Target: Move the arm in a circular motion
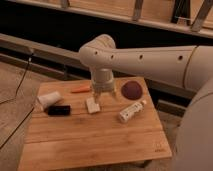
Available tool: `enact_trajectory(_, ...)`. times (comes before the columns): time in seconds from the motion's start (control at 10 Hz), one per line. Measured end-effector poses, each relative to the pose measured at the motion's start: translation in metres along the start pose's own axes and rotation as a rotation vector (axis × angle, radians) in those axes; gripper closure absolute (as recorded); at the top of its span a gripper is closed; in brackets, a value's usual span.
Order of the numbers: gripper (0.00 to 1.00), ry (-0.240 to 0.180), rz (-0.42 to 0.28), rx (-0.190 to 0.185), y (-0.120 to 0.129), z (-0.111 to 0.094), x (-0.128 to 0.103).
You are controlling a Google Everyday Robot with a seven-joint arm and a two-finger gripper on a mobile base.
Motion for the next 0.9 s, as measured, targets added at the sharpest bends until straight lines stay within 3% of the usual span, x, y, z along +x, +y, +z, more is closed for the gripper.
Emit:
enact_trajectory(0.6,0.35,-0.015,-0.005,0.014,-0.008,0.021,-0.076)
enact_trajectory(0.9,0.35,-0.028,-0.053,0.003,0.020,0.031,-0.117)
